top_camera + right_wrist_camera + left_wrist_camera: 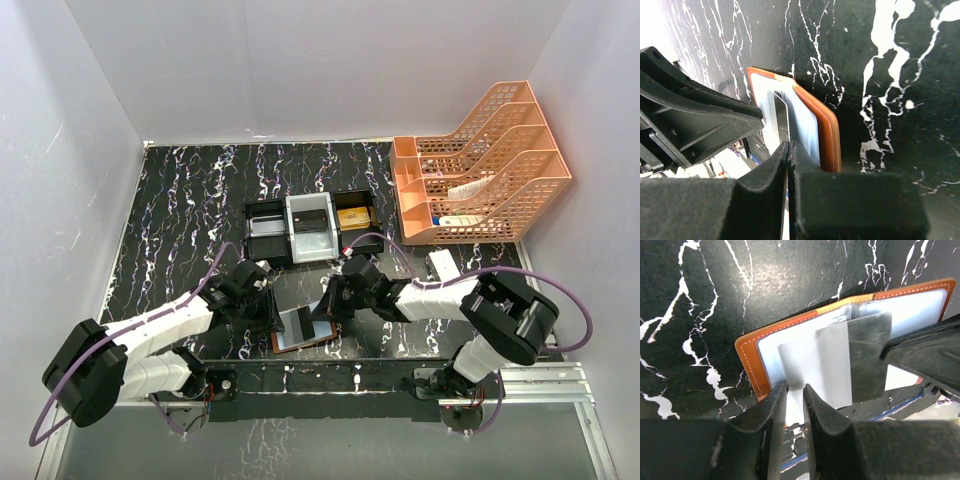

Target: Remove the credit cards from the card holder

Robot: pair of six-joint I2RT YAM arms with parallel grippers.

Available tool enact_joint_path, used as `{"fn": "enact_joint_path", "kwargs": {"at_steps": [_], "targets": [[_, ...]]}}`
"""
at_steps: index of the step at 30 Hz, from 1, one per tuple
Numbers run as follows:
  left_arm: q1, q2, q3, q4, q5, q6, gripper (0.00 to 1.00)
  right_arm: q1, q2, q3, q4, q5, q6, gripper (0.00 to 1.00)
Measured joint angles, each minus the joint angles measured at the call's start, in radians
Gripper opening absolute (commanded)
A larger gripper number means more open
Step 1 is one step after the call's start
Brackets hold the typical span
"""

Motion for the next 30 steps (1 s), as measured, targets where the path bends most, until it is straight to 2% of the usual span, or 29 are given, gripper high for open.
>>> {"fn": "enact_joint_path", "kwargs": {"at_steps": [10, 14, 17, 24, 30], "targets": [[0.0, -0.021, 0.022, -0.024, -0.005, 0.001, 0.36, -0.038, 0.019, 0.0, -0.003, -0.039, -0.015, 0.0], [0.0, -0.023, 0.078, -0.014, 0.006, 0.001, 0.39, -0.038, 0.027, 0.001, -0.003, -0.039, -0.024, 0.0], [0.0, -0.024, 0.1, 0.026, 0.034, 0.0, 0.37, -0.038, 0.027, 0.003, -0.006, -0.039, -0.03, 0.0], [0.0, 0.018, 0.072, 0.097, 0.086, -0.008, 0.25, -0.038, 0.027, 0.003, -0.009, -0.038, -0.029, 0.0], [0.0, 0.088, 0.026, 0.085, 0.089, -0.011, 0.2, -0.038, 0.032, 0.003, -0.007, -0.04, -0.025, 0.0]]}}
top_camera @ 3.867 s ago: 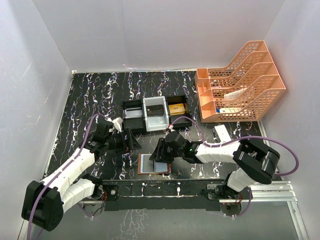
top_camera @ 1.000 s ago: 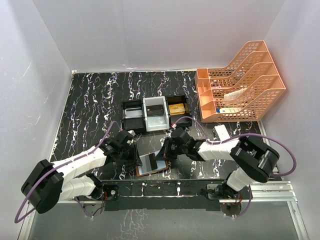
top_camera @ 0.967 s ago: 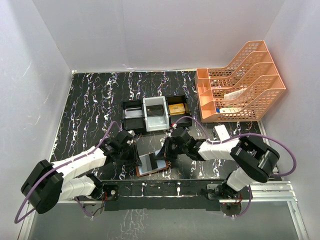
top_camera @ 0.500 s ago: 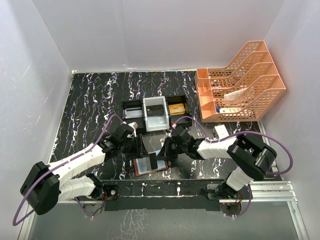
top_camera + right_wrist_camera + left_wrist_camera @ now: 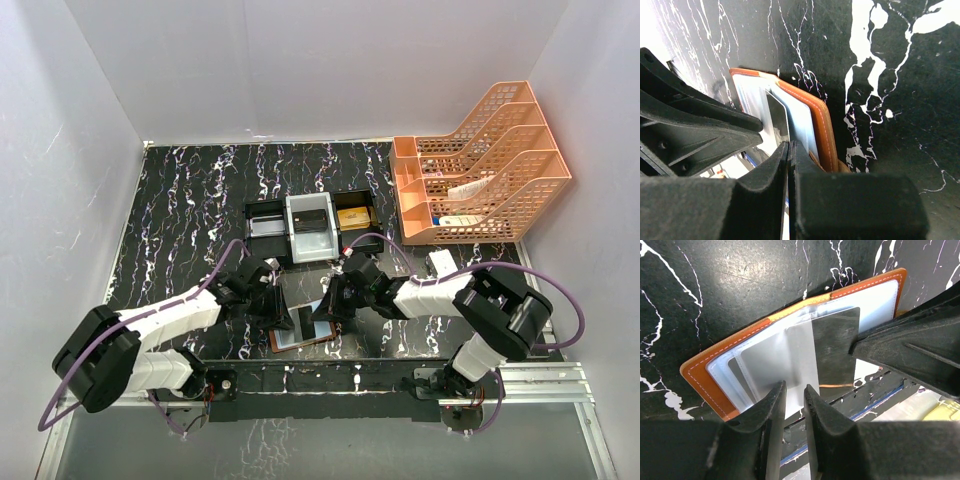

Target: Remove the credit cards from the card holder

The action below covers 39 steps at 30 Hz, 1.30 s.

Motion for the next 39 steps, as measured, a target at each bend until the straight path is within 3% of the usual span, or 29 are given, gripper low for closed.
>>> {"fn": "enact_joint_path", "kwargs": {"at_steps": [9, 19, 27, 30, 34, 39], "targets": [[-0.001, 0.002, 0.003, -0.018, 0.0, 0.014, 0.16, 0.0, 0.021, 0.0, 0.059, -0.041, 0.037, 0.24], [-0.001, 0.019, 0.018, -0.035, 0.0, 0.035, 0.15, 0.0, 0.085, 0.001, 0.13, -0.111, 0.044, 0.19], [-0.001, 0.082, 0.074, -0.08, 0.001, 0.075, 0.13, -0.011, 0.117, 0.016, 0.129, -0.138, 0.032, 0.0], [-0.001, 0.103, 0.097, -0.098, -0.002, 0.093, 0.12, -0.018, 0.117, 0.016, 0.129, -0.142, 0.031, 0.02], [-0.001, 0.119, 0.115, -0.109, -0.005, 0.117, 0.12, -0.025, 0.117, 0.023, 0.126, -0.14, 0.027, 0.18], [-0.001, 0.12, 0.116, -0.106, -0.005, 0.127, 0.11, -0.028, 0.139, 0.034, 0.151, -0.167, 0.025, 0.16]]}}
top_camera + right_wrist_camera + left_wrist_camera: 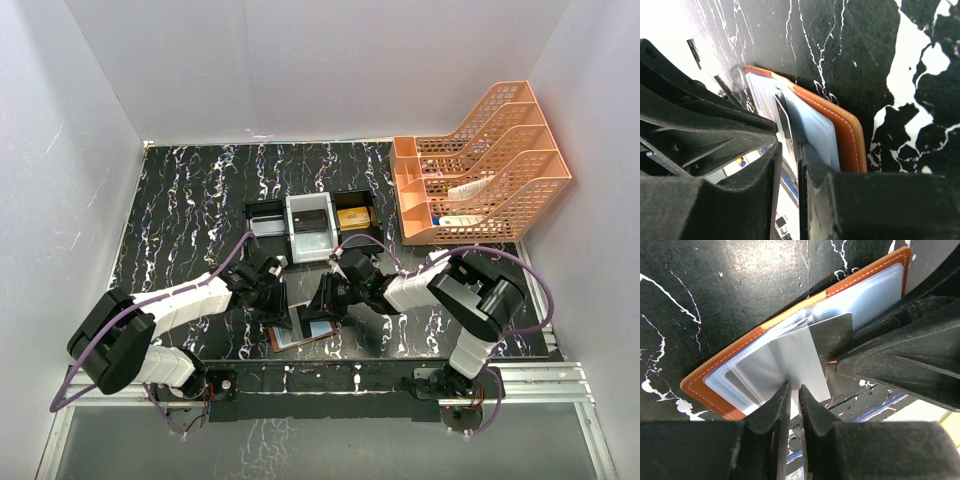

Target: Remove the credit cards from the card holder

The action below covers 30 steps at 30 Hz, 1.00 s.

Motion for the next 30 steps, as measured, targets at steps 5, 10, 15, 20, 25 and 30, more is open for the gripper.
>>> {"fn": "enact_joint_path", "kwargs": {"at_steps": [5, 10, 15, 20, 25, 30], "targets": [[0.0, -0.003, -0.005, 0.006, 0.001, -0.002, 0.11, -0.002, 0.039, 0.002, 0.058, -0.031, 0.015, 0.08], [0.0, -0.02, -0.024, 0.027, -0.001, -0.012, 0.11, -0.002, 0.039, 0.002, 0.057, -0.024, 0.014, 0.0], [0.0, -0.049, -0.049, 0.049, -0.003, -0.026, 0.11, -0.003, 0.007, 0.014, -0.002, -0.006, -0.026, 0.03], [0.0, -0.053, -0.06, 0.071, 0.0, -0.029, 0.11, -0.004, -0.005, 0.012, -0.016, 0.002, -0.027, 0.19], [0.0, -0.054, -0.064, 0.083, 0.0, -0.036, 0.11, 0.0, 0.005, -0.006, 0.048, 0.001, 0.019, 0.21], [0.0, -0.066, -0.078, 0.092, 0.0, -0.048, 0.11, 0.012, 0.005, -0.007, 0.047, 0.001, 0.014, 0.02]]}}
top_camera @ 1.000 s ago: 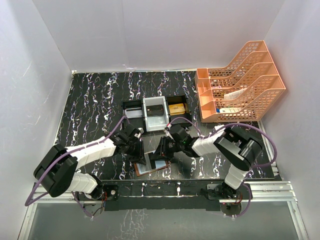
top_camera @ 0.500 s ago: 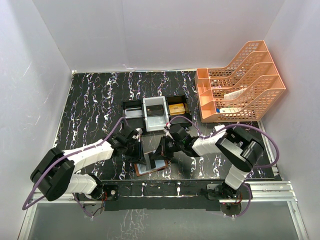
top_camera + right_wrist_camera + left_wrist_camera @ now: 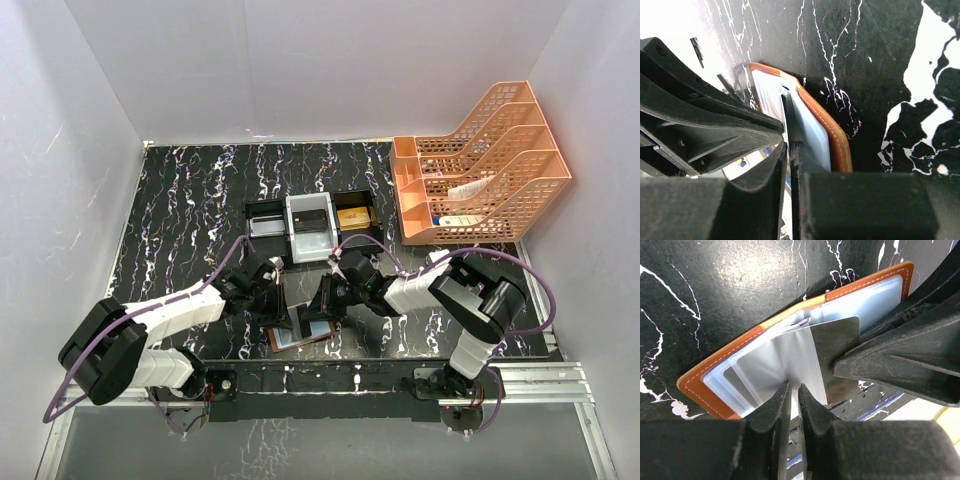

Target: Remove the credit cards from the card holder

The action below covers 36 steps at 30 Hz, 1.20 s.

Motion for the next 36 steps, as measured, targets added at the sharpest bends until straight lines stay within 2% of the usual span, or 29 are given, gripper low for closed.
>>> {"fn": "enact_joint_path", "kwargs": {"at_steps": [8, 14, 16, 19, 24, 30, 36], "targets": [[0.0, -0.016, -0.002, -0.012, -0.011, 0.001, 0.11, 0.006, -0.073, 0.0, -0.091, 0.042, -0.047, 0.0], [-0.001, -0.01, 0.005, -0.013, -0.013, 0.027, 0.1, 0.006, -0.088, 0.0, -0.097, 0.029, -0.055, 0.23], [-0.001, -0.001, 0.011, -0.012, -0.01, 0.035, 0.1, 0.006, -0.077, 0.0, -0.08, 0.014, -0.048, 0.25], [-0.001, 0.001, 0.012, -0.011, -0.008, 0.035, 0.1, 0.006, -0.064, 0.0, -0.073, 0.006, -0.037, 0.21], [-0.001, -0.012, 0.005, -0.01, -0.008, 0.025, 0.1, 0.006, -0.061, -0.003, -0.039, -0.007, -0.014, 0.0], [-0.001, -0.047, -0.024, 0.001, -0.004, 0.01, 0.21, 0.006, -0.082, -0.017, -0.087, 0.024, -0.022, 0.0], [-0.001, -0.173, -0.049, -0.012, -0.03, -0.002, 0.39, 0.005, -0.248, -0.018, -0.19, 0.112, -0.05, 0.0]]}}
